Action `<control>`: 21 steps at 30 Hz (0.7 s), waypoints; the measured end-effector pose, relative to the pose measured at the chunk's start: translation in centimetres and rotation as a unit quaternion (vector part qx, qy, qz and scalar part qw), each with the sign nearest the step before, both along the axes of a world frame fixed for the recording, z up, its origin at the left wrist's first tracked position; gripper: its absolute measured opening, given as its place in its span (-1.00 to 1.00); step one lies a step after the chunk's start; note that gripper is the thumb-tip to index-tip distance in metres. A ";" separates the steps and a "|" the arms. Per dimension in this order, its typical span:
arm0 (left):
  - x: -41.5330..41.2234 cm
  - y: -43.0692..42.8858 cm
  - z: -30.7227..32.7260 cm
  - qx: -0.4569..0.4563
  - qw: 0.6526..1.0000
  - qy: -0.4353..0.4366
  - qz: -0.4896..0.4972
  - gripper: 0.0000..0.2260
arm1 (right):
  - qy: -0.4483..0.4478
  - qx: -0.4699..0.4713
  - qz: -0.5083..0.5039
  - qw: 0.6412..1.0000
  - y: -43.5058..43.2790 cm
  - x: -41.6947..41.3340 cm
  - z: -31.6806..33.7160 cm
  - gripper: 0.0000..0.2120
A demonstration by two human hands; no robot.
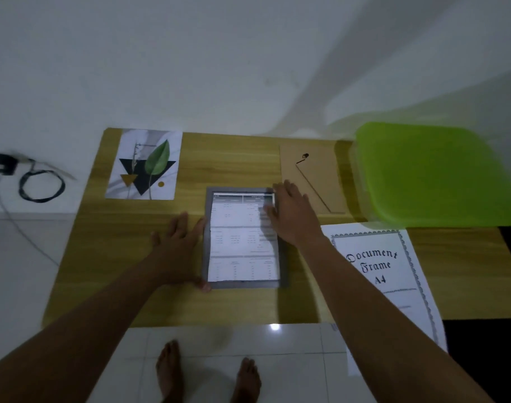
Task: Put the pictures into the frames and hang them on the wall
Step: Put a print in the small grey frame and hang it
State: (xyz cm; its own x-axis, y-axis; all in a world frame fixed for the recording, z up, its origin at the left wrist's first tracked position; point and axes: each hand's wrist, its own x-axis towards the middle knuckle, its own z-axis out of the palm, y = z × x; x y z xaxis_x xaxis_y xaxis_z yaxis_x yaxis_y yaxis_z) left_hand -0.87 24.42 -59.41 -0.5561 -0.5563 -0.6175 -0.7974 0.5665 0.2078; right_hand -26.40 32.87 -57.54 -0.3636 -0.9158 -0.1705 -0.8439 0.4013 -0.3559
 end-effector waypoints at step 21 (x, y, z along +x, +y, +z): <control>0.1 -0.1 0.7 -0.032 0.999 0.032 0.006 0.15 | -0.115 -0.007 -0.055 0.992 3.6 6.9 -1.8 -0.34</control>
State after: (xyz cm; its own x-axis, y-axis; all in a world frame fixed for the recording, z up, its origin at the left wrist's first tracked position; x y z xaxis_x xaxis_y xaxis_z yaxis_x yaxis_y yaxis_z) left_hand -0.80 24.36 -58.75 -0.5868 -0.6003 -0.5435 -0.7900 0.5717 0.2215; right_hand -19.50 36.44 -59.30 -0.4148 -0.8753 -0.2485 -0.6911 0.4808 -0.5397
